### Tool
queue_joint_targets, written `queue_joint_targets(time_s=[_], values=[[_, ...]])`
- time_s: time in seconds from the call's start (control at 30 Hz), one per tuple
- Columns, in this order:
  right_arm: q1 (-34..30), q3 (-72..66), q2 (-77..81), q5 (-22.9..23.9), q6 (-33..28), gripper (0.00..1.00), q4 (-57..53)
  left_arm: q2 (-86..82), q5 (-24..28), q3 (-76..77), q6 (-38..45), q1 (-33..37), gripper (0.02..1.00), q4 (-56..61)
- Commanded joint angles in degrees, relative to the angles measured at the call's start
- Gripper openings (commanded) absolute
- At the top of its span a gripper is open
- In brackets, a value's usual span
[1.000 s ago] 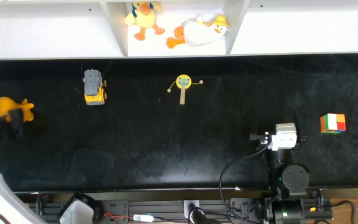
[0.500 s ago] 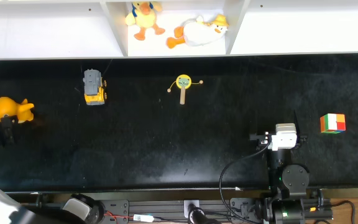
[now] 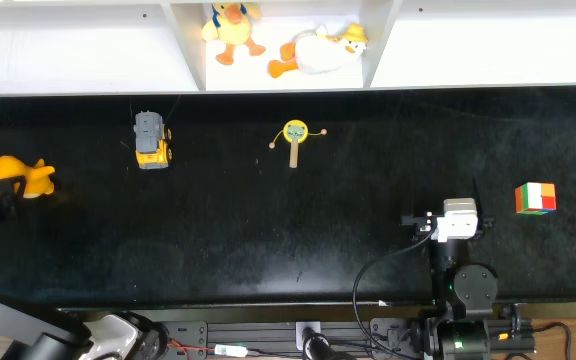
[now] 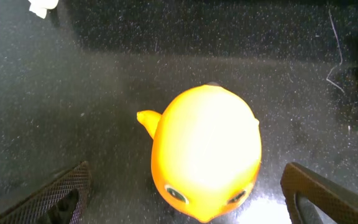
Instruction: Store Toys
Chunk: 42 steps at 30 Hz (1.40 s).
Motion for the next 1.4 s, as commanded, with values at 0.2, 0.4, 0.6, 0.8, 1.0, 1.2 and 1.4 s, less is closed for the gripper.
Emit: queue_joint_targets(time_s=[0.2,0.4,0.6,0.8,1.0,1.2,1.4], values=[[0.1,-0.8,-0.4,-0.2,-0.2,0.996,0.3,2.5,-1.5,1.2,-0.8,-5.1,0.998,0.4],[0.1,-0.8,-0.4,-0.2,-0.2,0.996,0.3,2.5,-5.2,1.2,-2.1,-5.3,0.958,0.4],[0.1,-0.8,-0.4,-0.2,-0.2,0.996,0.3,2.5,-6.6,1.2,-2.1,-5.3,0.825,-0.5],[0.1,-0.8,-0.4,-0.2,-0.2,0.993,0.3,2.5,-7.0,1.2,-2.1,-5.3,0.452,-0.7],[0.1,-0.8,-0.4,-0.2,-0.2,0.996,0.3,-1.5,-7.0,1.2,-7.4,-5.6,0.251,-1.6],[0.1,-0.8,-0.4,-0.2,-0.2,0.993,0.3,-8.9,-7.0,1.2,-17.1,-6.5,0.176,-1.6],[0.1,-0.8,-0.4,-0.2,-0.2,0.996,0.3,-14.3,-3.7,1.2,-23.0,-8.1,0.176,-0.5]])
